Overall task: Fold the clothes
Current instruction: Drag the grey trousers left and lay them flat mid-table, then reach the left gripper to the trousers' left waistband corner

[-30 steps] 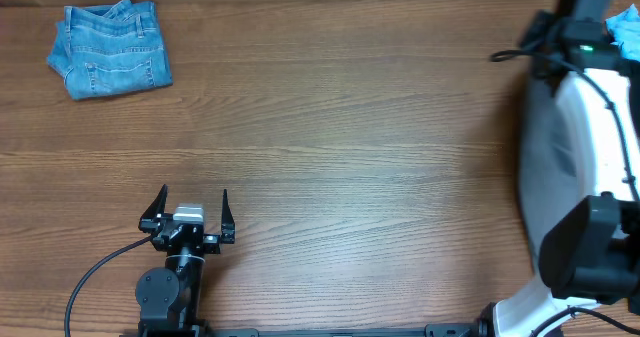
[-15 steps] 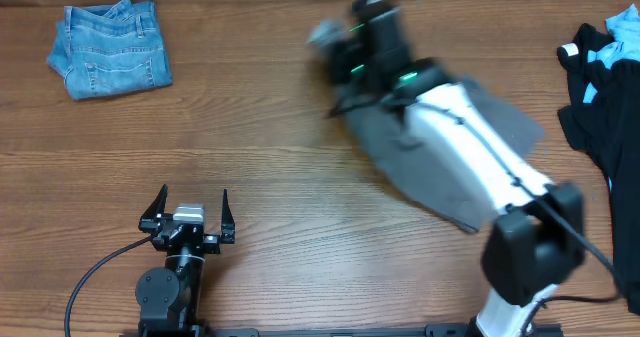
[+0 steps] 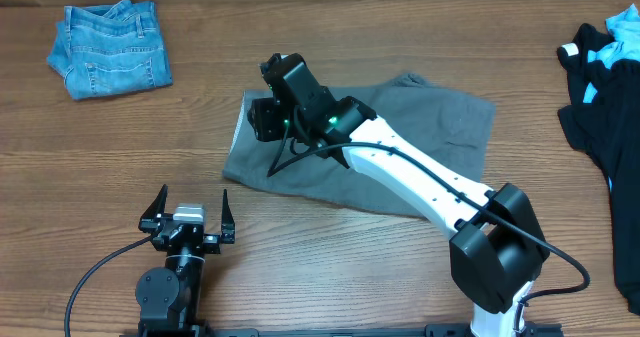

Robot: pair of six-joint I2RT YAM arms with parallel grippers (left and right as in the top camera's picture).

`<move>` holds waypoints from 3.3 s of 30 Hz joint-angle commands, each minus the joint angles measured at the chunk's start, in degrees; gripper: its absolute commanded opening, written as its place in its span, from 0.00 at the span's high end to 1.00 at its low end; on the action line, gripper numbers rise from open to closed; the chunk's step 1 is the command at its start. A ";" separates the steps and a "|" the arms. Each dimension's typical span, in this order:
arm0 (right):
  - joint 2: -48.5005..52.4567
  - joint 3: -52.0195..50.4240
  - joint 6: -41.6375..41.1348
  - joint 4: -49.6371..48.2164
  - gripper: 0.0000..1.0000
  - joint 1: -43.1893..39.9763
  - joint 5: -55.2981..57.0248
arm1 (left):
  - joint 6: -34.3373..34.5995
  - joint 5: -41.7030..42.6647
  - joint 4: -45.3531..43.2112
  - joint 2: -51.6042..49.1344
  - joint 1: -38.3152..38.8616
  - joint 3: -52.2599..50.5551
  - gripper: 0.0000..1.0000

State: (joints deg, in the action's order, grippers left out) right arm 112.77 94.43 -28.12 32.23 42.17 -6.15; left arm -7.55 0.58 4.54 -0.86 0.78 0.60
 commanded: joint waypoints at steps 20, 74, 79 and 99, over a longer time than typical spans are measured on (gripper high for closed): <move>-10.86 3.80 7.26 42.25 0.00 -37.55 -3.02 | -0.81 -0.57 -0.11 0.61 0.09 -0.33 0.00; -10.86 -10.86 -12.24 30.29 0.00 -38.86 -2.97 | 17.38 21.24 -8.61 -0.92 0.00 3.28 0.00; -10.86 -10.86 -12.44 29.94 0.00 -38.86 -2.99 | 15.54 21.40 -3.87 -11.08 0.00 11.76 0.00; -10.86 -10.86 -12.44 29.53 0.00 -38.75 -3.17 | 9.44 25.49 30.27 -79.12 0.07 66.53 0.00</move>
State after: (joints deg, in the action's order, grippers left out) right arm 102.28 83.77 -40.32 62.17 3.16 -9.21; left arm 3.84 24.84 31.86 -73.67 0.78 62.61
